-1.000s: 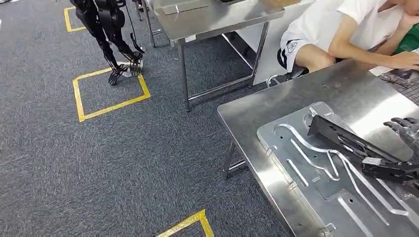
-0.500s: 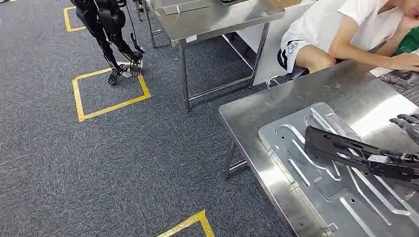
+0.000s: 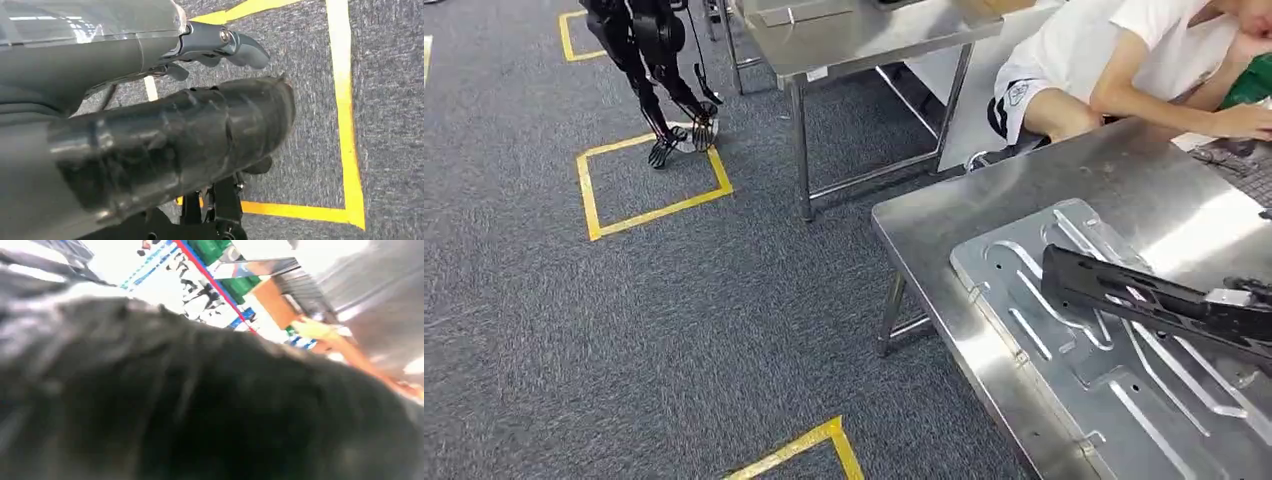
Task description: Take the parts from the cabinet and place them on the table.
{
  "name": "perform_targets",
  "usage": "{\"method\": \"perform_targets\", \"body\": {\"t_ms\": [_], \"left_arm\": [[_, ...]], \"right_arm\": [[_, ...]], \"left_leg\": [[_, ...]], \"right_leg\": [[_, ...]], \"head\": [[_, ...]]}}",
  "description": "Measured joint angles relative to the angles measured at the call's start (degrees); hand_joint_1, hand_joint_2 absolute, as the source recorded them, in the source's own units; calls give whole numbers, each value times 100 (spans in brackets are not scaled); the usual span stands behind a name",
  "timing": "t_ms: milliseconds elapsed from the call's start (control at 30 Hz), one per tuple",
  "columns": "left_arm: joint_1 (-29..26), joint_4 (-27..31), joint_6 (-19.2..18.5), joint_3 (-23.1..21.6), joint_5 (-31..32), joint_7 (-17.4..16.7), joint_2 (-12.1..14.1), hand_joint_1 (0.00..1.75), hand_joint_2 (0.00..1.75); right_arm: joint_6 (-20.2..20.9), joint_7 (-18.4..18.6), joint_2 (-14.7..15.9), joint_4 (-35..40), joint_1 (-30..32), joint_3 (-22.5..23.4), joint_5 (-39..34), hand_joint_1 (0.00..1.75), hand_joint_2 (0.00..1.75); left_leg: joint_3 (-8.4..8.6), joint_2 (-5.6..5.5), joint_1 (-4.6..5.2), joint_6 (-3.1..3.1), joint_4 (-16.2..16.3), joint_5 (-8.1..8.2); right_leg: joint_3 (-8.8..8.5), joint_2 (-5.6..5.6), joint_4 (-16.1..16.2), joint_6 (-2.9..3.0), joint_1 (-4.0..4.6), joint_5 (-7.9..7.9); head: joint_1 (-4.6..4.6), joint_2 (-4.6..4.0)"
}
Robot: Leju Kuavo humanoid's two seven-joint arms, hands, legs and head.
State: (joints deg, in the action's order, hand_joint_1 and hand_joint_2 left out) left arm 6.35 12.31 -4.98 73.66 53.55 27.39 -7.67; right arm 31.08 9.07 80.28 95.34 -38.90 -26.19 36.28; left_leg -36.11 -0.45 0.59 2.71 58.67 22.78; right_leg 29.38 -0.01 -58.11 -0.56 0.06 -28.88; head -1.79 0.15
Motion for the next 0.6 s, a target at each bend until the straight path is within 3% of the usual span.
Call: {"method": "perform_targets", "body": {"t_ms": [33,67,133,167,200,233,267,333,367,400,433,467,533,567,600], "left_arm": [[-16,0,0,0,0,0,0,0,0],[-4,0,0,0,-4,-2,7,0,0],[-5,0,0,0,-2,-11,4,0,0],[-7,0,0,0,-2,-13,2,0,0],[-7,0,-2,0,-4,-13,2,0,0],[-5,0,-9,0,-2,-13,4,0,0],[-5,0,-20,0,-4,-6,2,0,0],[1,0,-66,0,-4,44,4,0,0],[4,0,-74,0,-4,83,4,0,0],[15,0,-74,0,-7,101,4,0,0],[13,0,-74,0,-13,87,4,0,0],[10,0,-74,0,-13,66,4,0,0],[4,0,-57,-2,-13,24,4,0,0],[3,0,-48,0,-13,13,4,0,0],[2,0,-46,0,-11,7,4,0,0]], "right_arm": [[5,-9,9,0,14,13,-11,0,0],[7,-11,11,4,20,22,-26,0,0],[9,-15,37,11,42,70,-41,0,0],[7,-15,44,11,61,92,-55,0,0],[7,-15,48,11,77,110,-79,0,0],[0,-15,50,11,115,127,-92,0,0],[-6,-15,52,11,155,138,-103,0,0],[-33,-9,74,13,296,223,-109,0,0],[-50,2,100,13,355,295,-107,0,0],[-70,11,133,24,418,367,-107,0,0],[-94,33,146,28,503,453,-107,0,0],[-120,35,155,39,570,540,-114,0,0],[-138,37,155,52,674,645,-103,0,0],[-138,37,153,52,754,687,-87,0,0],[-138,35,153,52,799,726,-85,0,0]], "left_leg": [[-37,-19,19,-39,6,-13],[-95,-5,0,-59,119,163],[-311,5,-22,-112,767,812],[-421,8,-37,-132,1188,1073],[-494,9,-52,-156,1538,1229],[-487,9,-67,-176,1741,1221],[-395,10,-75,-185,1710,1097],[159,10,-95,-189,978,658],[509,10,-106,-184,496,603],[792,3,-95,-175,62,822],[815,-13,-62,-119,-19,820],[770,-4,-59,-104,-76,825],[745,1,-29,5,-91,754],[742,13,-53,63,-135,680],[721,23,-49,96,-138,637]], "right_leg": [[24,-18,68,59,-22,82],[66,-44,93,103,-56,151],[203,-46,85,167,-52,241],[272,-48,79,172,-45,292],[341,-49,75,170,-39,343],[424,-50,63,162,-38,403],[490,-50,52,152,-39,444],[655,-48,0,108,-56,505],[715,-48,-42,78,-62,531],[773,-56,-78,51,-56,547],[781,-64,-110,16,-65,572],[775,-66,-118,-24,-55,598],[770,-66,-71,-122,-82,679],[801,-59,-137,-141,-113,623],[889,-47,-301,-155,-121,420]], "head": [[2,0],[-4,0],[-7,-2],[-7,0],[-7,-2],[-7,0],[-7,-2],[-9,-2],[-9,0],[-9,0],[0,0],[-2,-2],[-4,0],[0,-2],[0,0]]}}
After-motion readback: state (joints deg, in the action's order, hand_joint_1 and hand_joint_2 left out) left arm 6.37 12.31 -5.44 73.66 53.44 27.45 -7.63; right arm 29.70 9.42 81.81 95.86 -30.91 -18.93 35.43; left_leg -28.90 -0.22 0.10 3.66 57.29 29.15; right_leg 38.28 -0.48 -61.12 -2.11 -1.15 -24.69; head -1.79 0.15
